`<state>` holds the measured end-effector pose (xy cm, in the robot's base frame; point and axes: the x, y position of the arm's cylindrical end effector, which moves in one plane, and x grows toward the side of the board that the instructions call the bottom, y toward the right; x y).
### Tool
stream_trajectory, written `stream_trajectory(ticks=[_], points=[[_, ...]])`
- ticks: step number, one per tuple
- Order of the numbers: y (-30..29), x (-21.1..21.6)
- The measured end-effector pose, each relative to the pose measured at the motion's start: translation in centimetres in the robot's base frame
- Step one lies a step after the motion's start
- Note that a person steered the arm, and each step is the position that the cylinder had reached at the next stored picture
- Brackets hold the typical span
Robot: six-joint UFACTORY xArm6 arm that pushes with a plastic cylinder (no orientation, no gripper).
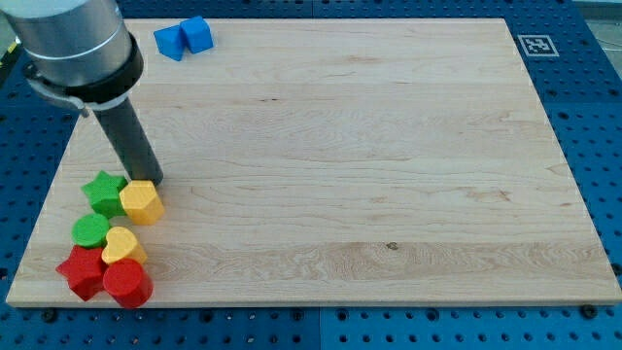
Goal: Push green star and green circle into the red star
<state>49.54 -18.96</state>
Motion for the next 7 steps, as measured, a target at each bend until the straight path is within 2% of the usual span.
stream_trajectory(ticks=[1, 2, 3, 4, 7], points=[[0.0, 1.2], [-0.5, -0.7], [-3.9, -3.6], [-7.7, -3.8], [-8.5, 1.0]])
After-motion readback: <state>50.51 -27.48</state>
